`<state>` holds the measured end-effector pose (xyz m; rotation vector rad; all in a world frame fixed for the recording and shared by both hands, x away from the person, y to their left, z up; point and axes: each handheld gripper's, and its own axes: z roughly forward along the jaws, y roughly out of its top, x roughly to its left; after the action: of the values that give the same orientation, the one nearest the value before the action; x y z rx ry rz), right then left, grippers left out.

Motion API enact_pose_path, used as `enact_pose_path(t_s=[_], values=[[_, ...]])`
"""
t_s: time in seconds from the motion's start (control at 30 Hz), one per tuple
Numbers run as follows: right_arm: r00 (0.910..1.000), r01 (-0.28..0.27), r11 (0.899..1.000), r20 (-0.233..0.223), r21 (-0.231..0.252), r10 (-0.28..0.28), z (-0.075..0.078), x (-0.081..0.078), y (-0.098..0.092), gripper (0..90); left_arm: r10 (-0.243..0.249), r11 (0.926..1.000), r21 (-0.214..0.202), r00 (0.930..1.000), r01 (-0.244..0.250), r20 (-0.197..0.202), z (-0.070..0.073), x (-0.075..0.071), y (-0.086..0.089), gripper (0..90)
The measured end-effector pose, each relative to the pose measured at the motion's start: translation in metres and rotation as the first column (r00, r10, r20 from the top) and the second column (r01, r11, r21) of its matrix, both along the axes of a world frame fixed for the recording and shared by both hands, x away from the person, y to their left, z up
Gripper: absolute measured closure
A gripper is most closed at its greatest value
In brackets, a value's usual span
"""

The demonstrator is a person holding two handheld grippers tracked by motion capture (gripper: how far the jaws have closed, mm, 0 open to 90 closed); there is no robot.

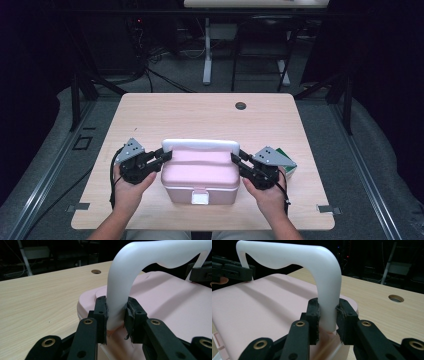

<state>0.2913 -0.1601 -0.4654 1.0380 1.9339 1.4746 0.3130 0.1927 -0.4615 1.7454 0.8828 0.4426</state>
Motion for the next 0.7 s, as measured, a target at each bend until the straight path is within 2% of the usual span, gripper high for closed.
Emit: enact_pose_path(t_s=[0.2, 0.37, 0.5, 0.63, 0.7], values=[[0.9999, -0.015, 1.000, -0.004, 0.021, 0.015, 0.006, 0.004, 0.000, 73.3, -0.009, 0.9999, -0.007, 0.9999, 0.009, -0.004, 0.008, 0.005, 0.003, 72.7], [0.9999, -0.014, 0.999, -0.004, 0.043, 0.014, 0.014, 0.011, -0.001, 73.4, -0.019, 0.9995, -0.026, 0.9996, 0.018, -0.022, 0.018, 0.014, 0.005, 72.6], [0.9997, -0.014, 0.997, -0.017, 0.078, 0.015, 0.018, 0.016, -0.002, 73.5, -0.025, 0.9989, -0.039, 0.9992, 0.024, -0.031, 0.020, 0.018, 0.005, 72.2], [0.9998, -0.008, 0.997, -0.019, 0.079, 0.010, 0.017, 0.016, -0.002, 73.5, -0.019, 0.9981, -0.059, 0.9996, 0.018, -0.022, 0.020, 0.014, 0.007, 64.4], [0.9997, -0.009, 0.997, -0.021, 0.078, 0.010, 0.017, 0.015, -0.002, 73.5, -0.011, 0.9983, -0.056, 0.9997, 0.010, -0.020, 0.022, 0.009, 0.012, 64.6]])
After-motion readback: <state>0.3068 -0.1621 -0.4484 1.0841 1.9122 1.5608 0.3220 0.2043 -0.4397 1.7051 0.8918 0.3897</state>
